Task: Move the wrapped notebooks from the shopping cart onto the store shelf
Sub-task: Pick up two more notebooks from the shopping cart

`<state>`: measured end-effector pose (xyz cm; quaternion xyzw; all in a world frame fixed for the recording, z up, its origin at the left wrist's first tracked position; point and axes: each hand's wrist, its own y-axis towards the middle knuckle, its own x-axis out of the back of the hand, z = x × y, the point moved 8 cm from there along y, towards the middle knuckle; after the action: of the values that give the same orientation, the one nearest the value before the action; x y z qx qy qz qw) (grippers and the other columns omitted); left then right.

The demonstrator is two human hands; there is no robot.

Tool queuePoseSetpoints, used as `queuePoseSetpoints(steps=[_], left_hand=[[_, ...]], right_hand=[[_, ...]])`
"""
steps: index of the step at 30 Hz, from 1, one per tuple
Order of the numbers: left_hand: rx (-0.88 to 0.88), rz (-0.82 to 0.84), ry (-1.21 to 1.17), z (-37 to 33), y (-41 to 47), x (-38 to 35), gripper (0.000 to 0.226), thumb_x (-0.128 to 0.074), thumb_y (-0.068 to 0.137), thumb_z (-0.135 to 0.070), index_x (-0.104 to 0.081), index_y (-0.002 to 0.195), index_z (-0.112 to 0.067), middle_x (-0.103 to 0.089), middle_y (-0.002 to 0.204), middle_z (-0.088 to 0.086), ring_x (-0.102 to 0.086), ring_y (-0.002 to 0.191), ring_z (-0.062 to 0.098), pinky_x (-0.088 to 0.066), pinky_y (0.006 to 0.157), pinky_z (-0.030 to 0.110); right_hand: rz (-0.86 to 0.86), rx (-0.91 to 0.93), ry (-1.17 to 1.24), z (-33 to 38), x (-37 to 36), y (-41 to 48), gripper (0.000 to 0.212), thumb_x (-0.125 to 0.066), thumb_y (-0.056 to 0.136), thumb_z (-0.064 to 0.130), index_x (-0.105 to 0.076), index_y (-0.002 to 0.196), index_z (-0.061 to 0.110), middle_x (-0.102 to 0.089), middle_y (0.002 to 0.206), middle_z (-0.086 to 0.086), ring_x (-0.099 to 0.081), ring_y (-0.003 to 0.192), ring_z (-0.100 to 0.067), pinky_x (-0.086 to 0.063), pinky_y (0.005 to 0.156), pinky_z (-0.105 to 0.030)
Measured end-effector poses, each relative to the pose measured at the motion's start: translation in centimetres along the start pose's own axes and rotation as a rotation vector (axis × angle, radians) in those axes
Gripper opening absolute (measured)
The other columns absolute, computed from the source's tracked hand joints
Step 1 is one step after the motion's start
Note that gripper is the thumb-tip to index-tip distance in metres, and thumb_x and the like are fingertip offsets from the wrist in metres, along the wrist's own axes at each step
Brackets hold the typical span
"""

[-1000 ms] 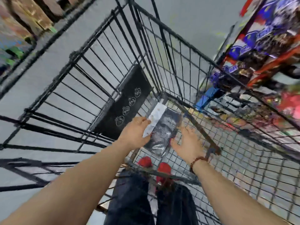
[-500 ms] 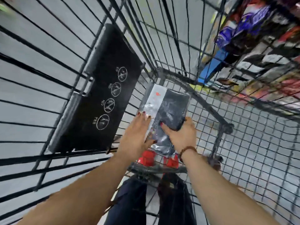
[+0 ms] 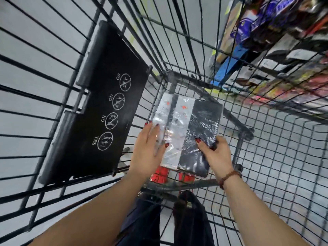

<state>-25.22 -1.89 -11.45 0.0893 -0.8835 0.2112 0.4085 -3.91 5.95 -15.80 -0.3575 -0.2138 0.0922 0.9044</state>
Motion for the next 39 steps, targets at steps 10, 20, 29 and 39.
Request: queuePoseSetpoints(steps=[10, 20, 29, 39], left_hand=[[-0.014, 0.118, 0.317, 0.6, 0.5, -3.1, 0.085, -0.046, 0.092, -0.05, 0.001, 0.15, -0.01, 0.006, 0.159, 0.012, 0.009, 0.146, 0.026, 0.008, 0.115, 0.035], [-0.05, 0.126, 0.282, -0.2, -0.3, -3.9, 0.079, -0.044, 0.09, -0.053, -0.009, 0.152, -0.018, 0.001, 0.16, 0.006, -0.001, 0.147, 0.024, 0.0, 0.116, 0.031], [0.259, 0.005, -0.103, 0.1, 0.9, -2.7, 0.115, -0.085, 0.061, -0.04, -0.017, 0.148, -0.01, -0.026, 0.15, 0.005, -0.021, 0.138, 0.017, -0.007, 0.106, 0.012], [0.403, 0.004, -0.155, 1.6, 3.3, -3.3, 0.081, -0.08, 0.063, -0.052, -0.053, 0.127, -0.011, -0.054, 0.119, 0.008, -0.037, 0.101, 0.002, -0.026, 0.085, 0.001]], right_hand=[[-0.079, 0.039, 0.326, -0.9, 7.3, -0.9, 0.026, -0.062, 0.087, 0.008, -0.057, 0.109, 0.02, -0.068, 0.11, -0.009, -0.066, 0.098, -0.024, -0.054, 0.084, -0.038], [-0.19, 0.035, 0.511, -1.8, 11.0, -1.9, 0.053, -0.074, 0.059, 0.032, -0.062, 0.11, 0.021, -0.072, 0.1, 0.001, -0.069, 0.084, -0.01, -0.057, 0.078, -0.028], [-0.159, -0.012, 0.513, -3.6, 11.3, -2.1, 0.028, -0.065, 0.078, 0.014, -0.061, 0.105, 0.021, -0.07, 0.096, -0.002, -0.07, 0.076, -0.011, -0.059, 0.065, -0.026], [-0.134, -0.041, 0.442, -5.3, 10.4, -1.4, 0.028, -0.063, 0.086, 0.009, -0.061, 0.109, 0.024, -0.07, 0.107, -0.006, -0.069, 0.091, -0.021, -0.058, 0.078, -0.037]])
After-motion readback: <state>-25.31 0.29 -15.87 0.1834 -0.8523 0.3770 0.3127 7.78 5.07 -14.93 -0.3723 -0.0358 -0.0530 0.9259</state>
